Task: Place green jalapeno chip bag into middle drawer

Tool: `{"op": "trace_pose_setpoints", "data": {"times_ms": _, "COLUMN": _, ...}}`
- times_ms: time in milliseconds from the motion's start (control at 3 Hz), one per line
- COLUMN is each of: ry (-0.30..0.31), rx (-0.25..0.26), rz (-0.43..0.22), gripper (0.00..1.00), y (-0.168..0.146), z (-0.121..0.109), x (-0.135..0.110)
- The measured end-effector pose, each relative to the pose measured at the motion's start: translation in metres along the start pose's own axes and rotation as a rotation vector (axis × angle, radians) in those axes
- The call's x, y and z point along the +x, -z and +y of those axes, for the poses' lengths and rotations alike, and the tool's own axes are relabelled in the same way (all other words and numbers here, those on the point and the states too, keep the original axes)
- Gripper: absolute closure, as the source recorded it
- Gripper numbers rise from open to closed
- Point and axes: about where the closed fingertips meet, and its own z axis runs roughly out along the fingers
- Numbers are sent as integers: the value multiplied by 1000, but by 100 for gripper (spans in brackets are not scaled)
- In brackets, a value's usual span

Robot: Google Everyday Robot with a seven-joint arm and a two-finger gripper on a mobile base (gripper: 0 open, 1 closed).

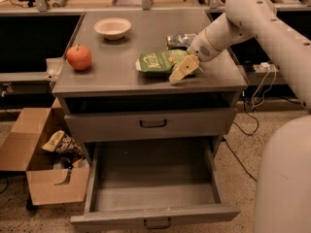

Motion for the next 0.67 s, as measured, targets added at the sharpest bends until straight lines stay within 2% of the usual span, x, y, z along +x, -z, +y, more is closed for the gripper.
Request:
{"op": "trace_pose_setpoints", "data": {"times_ms": 333, "ry": -1, "rx": 0, "rz": 1, "gripper": 36, "y": -1, "z": 0, "x": 0}}
{"op": "trace_pose_setpoints", "data": {"times_ms": 667, "ry": 26, "rx": 14, "rz": -14, "gripper": 59, "y": 9, "z": 8, "x": -6}}
